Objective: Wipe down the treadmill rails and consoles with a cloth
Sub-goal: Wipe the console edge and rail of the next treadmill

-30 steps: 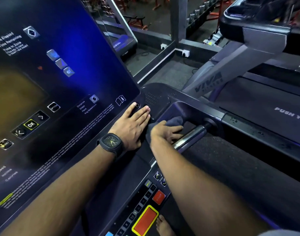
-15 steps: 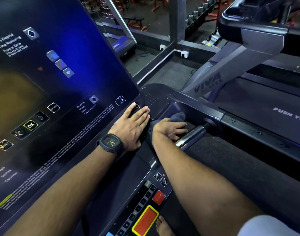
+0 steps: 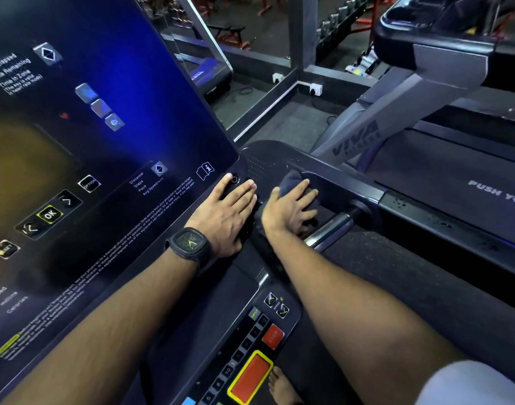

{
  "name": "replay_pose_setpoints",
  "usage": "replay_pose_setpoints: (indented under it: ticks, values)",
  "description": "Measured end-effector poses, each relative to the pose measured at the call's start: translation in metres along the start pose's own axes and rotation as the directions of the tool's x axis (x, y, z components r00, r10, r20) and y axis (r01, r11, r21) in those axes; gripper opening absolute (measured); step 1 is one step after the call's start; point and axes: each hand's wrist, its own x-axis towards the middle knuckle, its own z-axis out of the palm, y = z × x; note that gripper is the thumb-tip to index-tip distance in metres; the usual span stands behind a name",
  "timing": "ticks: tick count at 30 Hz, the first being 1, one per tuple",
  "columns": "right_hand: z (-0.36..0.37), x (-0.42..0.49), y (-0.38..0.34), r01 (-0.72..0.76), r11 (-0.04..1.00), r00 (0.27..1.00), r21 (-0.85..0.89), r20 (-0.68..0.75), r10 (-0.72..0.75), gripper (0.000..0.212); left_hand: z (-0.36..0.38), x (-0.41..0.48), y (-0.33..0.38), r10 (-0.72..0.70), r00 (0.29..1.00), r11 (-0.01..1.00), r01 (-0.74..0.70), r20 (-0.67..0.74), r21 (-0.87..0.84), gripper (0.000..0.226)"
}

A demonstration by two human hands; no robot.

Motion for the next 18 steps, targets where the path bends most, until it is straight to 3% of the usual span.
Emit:
replay_pose_setpoints:
  ticks: [4, 5, 7, 10, 12, 15, 16, 18]
  values:
    - [-0.009, 0.012, 0.003, -0.339, 0.906, 0.939, 0.253, 0.025, 0.344, 0.077, 0.001, -0.001, 0.001, 0.000, 1.000, 1.000, 0.000, 0.008, 0.009, 0.093]
    - [-0.007, 0.000, 0.004, -0.338, 0.913, 0.940, 0.228, 0.038, 0.339, 0.078, 0.001, -0.001, 0.000, 0.003, 1.000, 1.000, -0.003, 0.010, 0.004, 0.093]
    - [0.002, -0.024, 0.006, -0.154, 0.985, 0.987, 0.076, 0.054, 0.150, 0.079, 0.002, 0.000, 0.000, -0.001, 1.000, 1.000, 0.001, 0.003, -0.001, 0.094]
    - [0.006, -0.017, 0.000, 0.057, 0.994, 0.998, -0.089, 0.042, -0.053, 0.078, 0.000, 0.001, 0.000, 0.011, 1.000, 1.000, -0.011, 0.016, 0.007, 0.097]
    - [-0.002, 0.001, -0.003, 0.013, 0.999, 1.000, -0.037, -0.005, -0.013, 0.075, 0.003, 0.000, 0.001, 0.001, 1.000, 1.000, -0.001, -0.009, 0.013, 0.095]
    - [-0.009, 0.009, 0.001, -0.281, 0.940, 0.959, 0.191, 0.015, 0.284, 0.076, 0.004, -0.002, 0.002, -0.001, 1.000, 1.000, 0.001, -0.009, 0.014, 0.093]
    - [-0.005, 0.000, 0.004, -0.308, 0.935, 0.951, 0.175, 0.032, 0.308, 0.076, 0.003, -0.002, 0.001, 0.003, 1.000, 1.000, -0.003, -0.011, 0.011, 0.093]
    - [0.004, -0.021, 0.006, -0.159, 0.987, 0.987, 0.038, 0.033, 0.158, 0.077, 0.003, 0.000, 0.001, 0.003, 1.000, 1.000, -0.003, -0.023, 0.009, 0.095]
